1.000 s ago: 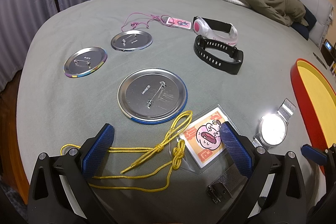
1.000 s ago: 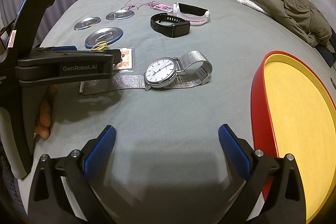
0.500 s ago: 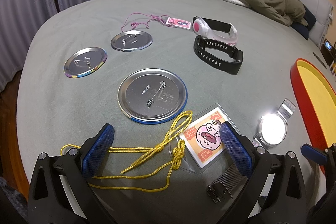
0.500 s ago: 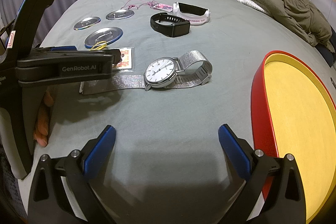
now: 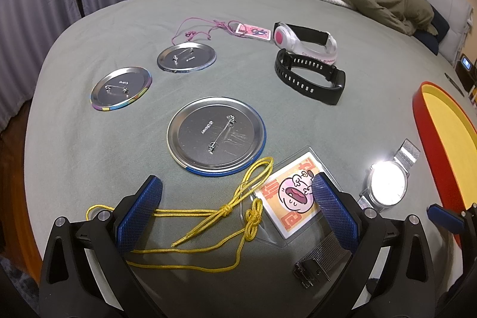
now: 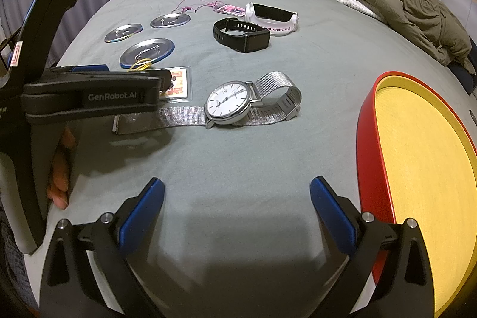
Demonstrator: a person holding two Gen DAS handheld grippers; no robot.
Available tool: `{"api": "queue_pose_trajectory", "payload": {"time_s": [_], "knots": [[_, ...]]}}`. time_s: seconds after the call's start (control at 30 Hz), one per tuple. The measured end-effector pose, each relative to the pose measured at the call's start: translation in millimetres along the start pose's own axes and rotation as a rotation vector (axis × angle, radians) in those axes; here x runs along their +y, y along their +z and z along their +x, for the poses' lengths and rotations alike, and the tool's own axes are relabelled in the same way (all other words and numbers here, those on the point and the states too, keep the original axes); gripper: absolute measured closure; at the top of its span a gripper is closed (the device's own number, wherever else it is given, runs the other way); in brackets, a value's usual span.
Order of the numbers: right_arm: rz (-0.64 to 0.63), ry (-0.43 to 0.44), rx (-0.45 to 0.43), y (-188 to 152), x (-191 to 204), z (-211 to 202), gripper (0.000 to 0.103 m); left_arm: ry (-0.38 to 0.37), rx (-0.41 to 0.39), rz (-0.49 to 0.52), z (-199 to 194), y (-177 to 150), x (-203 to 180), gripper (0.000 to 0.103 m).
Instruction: Organize jewelry
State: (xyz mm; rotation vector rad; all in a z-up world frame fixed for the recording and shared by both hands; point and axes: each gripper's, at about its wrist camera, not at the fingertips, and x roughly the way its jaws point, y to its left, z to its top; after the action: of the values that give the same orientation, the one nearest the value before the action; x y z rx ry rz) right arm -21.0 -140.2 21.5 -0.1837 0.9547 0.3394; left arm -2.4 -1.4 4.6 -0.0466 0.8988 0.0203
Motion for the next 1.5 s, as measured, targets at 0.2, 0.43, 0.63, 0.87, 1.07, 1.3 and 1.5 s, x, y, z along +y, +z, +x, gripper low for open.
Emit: {"api": "queue_pose_trajectory", "payload": {"time_s": [0.2, 0.43, 0.63, 0.87, 1.07, 1.3, 1.5], "knots": [[0.0, 0.001, 0.002, 0.7, -0.1, 0.0, 0.008, 0.0, 0.0, 0.0, 1.8, -0.6, 0.2, 0.005], [0.0, 0.001, 0.002, 0.9, 0.0, -0.2, 0.008, -0.003, 0.0, -0.002, 1.6, -0.5, 0.5, 0.005], [0.0, 0.001, 0.002, 0.6, -0.2, -0.3, 0.008, -0.015, 0.003, -0.006, 3.9, 0.3, 2.7, 0.005], [0.0, 0.0, 0.003, 1.6, 0.2, 0.8, 0.008, -0.049, 0.025, 0.06, 3.1, 2.5, 5.2, 0.005], [0.05, -0.006, 0.029, 1.6, 0.3, 1.1, 0.008, -0.133, 0.026, 0.168, -0.3, 8.5, 11.1, 0.005], [0.13, -0.067, 0.091, 5.6, 2.6, 2.3, 0.008, -0.25, -0.02, 0.232, -10.8, 20.5, 24.6, 0.005], [0.234, -0.144, 0.127, 16.8, 9.2, -3.7, 0.008, -0.359, -0.126, 0.269, -24.5, 39.5, 45.2, 0.005]]}}
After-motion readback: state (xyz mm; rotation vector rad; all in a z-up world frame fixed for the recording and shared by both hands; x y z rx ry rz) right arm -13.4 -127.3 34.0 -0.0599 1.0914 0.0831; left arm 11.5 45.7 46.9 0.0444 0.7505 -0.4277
